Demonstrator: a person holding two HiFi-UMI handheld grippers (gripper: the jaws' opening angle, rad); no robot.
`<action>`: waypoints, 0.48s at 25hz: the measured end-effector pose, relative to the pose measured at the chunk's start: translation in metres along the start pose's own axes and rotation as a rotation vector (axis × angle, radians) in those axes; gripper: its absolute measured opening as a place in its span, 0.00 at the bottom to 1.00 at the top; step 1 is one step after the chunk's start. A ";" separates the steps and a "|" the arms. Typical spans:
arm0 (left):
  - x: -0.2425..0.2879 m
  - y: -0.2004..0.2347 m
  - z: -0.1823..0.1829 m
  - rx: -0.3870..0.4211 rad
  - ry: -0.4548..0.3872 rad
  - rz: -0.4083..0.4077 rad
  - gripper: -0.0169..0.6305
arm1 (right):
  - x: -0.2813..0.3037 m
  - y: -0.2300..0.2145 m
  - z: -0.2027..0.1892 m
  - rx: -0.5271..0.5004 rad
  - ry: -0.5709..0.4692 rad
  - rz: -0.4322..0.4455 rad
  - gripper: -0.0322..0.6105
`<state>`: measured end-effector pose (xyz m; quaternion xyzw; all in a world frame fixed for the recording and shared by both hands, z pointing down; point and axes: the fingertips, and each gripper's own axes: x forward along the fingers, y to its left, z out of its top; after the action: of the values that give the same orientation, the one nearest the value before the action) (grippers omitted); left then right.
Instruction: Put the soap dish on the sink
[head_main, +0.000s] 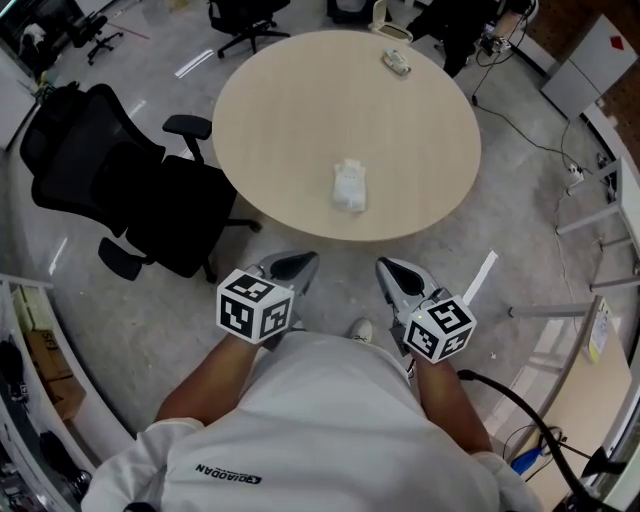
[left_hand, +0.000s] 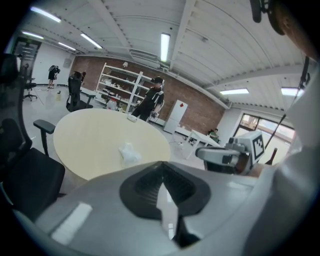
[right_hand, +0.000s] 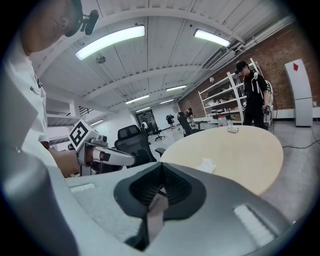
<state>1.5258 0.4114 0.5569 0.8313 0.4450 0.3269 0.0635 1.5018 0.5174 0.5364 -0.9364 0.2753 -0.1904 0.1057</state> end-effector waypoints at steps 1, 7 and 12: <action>-0.001 0.000 0.000 -0.002 -0.001 -0.004 0.04 | 0.001 0.001 -0.001 0.001 0.006 -0.003 0.05; -0.006 0.003 0.001 -0.002 -0.010 -0.007 0.04 | 0.003 0.005 -0.002 -0.006 0.012 -0.003 0.05; -0.006 0.000 0.001 0.002 -0.018 -0.011 0.04 | 0.002 0.007 -0.003 -0.009 0.014 -0.002 0.05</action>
<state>1.5236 0.4070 0.5529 0.8319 0.4492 0.3186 0.0687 1.4985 0.5108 0.5379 -0.9358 0.2758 -0.1960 0.0992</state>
